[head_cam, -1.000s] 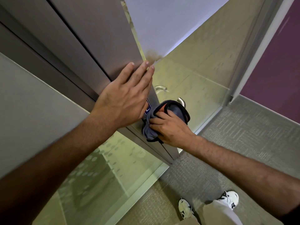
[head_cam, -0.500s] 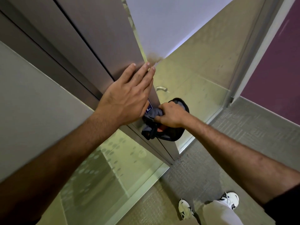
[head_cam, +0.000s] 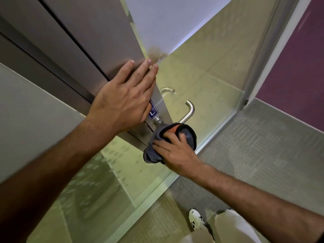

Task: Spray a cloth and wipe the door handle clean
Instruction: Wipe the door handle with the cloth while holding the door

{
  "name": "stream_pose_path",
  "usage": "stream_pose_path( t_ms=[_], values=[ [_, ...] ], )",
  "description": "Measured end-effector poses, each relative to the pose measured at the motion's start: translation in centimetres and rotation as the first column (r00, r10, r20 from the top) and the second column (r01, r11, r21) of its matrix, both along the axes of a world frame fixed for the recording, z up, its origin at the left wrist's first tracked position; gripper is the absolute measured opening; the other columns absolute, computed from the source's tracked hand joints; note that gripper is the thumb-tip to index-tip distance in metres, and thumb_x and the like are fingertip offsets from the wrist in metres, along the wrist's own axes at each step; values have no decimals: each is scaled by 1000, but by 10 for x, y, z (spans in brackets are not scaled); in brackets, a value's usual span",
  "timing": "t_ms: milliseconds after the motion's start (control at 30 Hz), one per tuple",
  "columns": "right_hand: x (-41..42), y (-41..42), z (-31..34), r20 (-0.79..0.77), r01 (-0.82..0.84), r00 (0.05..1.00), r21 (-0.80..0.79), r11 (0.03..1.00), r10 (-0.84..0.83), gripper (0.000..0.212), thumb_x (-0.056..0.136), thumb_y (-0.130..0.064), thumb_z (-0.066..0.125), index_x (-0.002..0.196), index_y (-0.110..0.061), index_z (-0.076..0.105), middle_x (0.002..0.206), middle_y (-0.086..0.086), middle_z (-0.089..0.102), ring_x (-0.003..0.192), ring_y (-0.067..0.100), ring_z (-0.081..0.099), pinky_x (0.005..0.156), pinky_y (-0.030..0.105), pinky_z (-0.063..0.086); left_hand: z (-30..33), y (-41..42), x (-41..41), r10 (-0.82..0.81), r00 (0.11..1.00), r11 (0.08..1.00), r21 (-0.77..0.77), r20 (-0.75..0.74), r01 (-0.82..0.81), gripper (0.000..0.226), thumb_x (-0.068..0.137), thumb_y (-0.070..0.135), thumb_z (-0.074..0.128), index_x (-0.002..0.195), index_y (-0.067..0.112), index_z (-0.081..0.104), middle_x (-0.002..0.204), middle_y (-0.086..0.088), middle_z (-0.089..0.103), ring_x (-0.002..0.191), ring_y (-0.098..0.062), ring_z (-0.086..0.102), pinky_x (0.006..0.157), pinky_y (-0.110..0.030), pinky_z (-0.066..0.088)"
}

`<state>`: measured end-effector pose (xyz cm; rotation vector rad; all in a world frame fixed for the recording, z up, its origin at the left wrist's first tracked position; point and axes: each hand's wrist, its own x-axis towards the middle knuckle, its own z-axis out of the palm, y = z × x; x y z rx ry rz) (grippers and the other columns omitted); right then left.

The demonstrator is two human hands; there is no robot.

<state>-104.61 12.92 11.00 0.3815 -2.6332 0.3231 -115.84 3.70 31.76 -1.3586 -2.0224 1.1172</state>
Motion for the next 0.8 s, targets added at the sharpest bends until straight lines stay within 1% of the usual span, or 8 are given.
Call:
stream_pose_path(
  t_ms=[100,267,400,500,600,700,733,800],
  values=[
    [10,-12,-8,12,76,997,-53,996,-75,43,74,-15,77,117,-15,71,127,-2,68,113,26,43,73,38,24,0,0,0,2,1000,1000,1,6,-2,74,99,37,-8,160,-1,14,170,-20,8,157,-36,11,124,-52,9],
    [-9,-18,-2,198,170,959,161,972,-201,49,74,-15,69,123,-12,63,137,7,60,124,29,44,83,44,32,-1,0,-1,-6,1000,1000,-10,1,6,75,99,36,-11,159,-1,14,169,-20,10,157,-35,12,125,-51,9],
    [-13,-30,5,299,58,934,417,907,-197,38,82,-14,63,120,-9,61,123,10,64,134,29,42,89,43,40,-1,-1,-1,-12,1000,1000,15,19,12,74,99,36,-9,159,-2,15,169,-20,11,156,-36,13,125,-52,10],
    [-13,-24,-4,338,-96,933,573,814,-128,40,93,-7,53,132,-2,51,142,18,52,148,29,24,97,43,36,-1,-2,-1,-18,1000,999,28,21,17,74,99,36,-9,158,-3,15,169,-20,12,156,-37,13,125,-53,10],
    [-12,-22,-2,351,-129,925,649,750,-145,44,94,-5,52,137,0,46,148,19,46,150,31,18,99,44,35,-3,-3,-3,-40,999,999,38,12,39,72,101,37,-2,157,-3,18,169,-21,13,156,-37,14,125,-53,10],
    [-11,-28,-4,325,-37,931,537,842,-167,45,88,-13,61,131,-3,53,141,18,53,139,36,27,90,47,34,-2,-3,-5,-51,999,998,38,1,51,71,102,39,3,156,-3,24,168,-21,16,155,-37,17,125,-53,12],
    [-10,-29,-7,304,32,937,419,908,-173,45,81,-16,69,124,-5,58,138,16,56,130,36,32,85,47,33,-3,-3,-5,-53,999,998,36,-3,53,72,103,40,3,156,-2,25,168,-21,17,155,-37,18,125,-53,13],
    [-2,-32,-22,271,120,954,35,992,-125,46,70,-18,76,113,-9,64,141,13,57,117,34,42,80,45,37,-4,-3,-6,-55,998,998,38,-3,55,72,103,41,4,156,-2,26,167,-22,18,155,-37,18,125,-53,13]
  ],
)
